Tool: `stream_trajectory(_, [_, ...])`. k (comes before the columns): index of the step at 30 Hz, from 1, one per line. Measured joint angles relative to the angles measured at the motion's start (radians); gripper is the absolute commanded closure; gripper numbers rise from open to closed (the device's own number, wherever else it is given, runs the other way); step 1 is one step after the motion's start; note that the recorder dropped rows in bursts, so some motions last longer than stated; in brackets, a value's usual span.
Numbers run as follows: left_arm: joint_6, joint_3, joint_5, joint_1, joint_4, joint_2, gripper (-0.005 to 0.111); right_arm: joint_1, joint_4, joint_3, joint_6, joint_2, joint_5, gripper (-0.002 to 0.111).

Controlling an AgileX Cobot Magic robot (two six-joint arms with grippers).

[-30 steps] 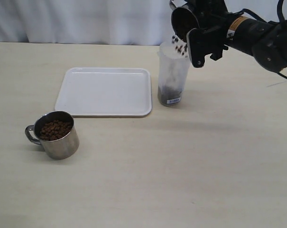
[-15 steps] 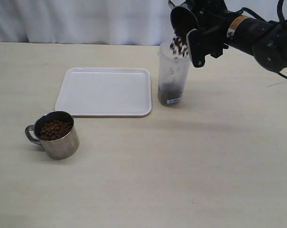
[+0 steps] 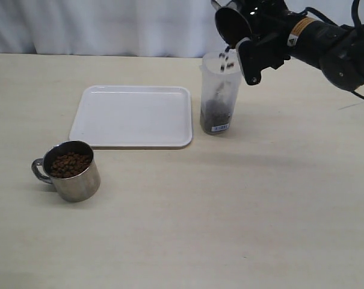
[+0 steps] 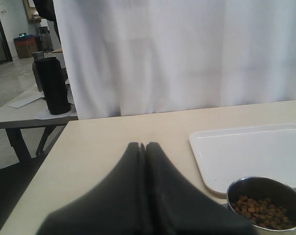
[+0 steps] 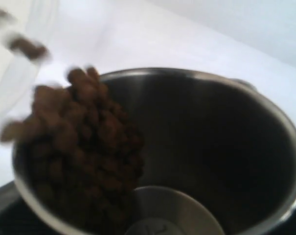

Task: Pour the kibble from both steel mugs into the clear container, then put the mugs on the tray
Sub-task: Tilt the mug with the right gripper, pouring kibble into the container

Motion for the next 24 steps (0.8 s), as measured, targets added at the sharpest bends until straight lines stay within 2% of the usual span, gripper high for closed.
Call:
stream_trajectory(13, [0.0,0.0,0.0,0.0,0.0,0.0,0.107,0.002,-0.033,0.0,-0.074,0.0,-0.027,0.104])
stream_trajectory(24, [0.0,0.0,0.0,0.0,0.0,0.0,0.107,0.047,-0.036,0.0,-0.165,0.0,-0.029,0.104])
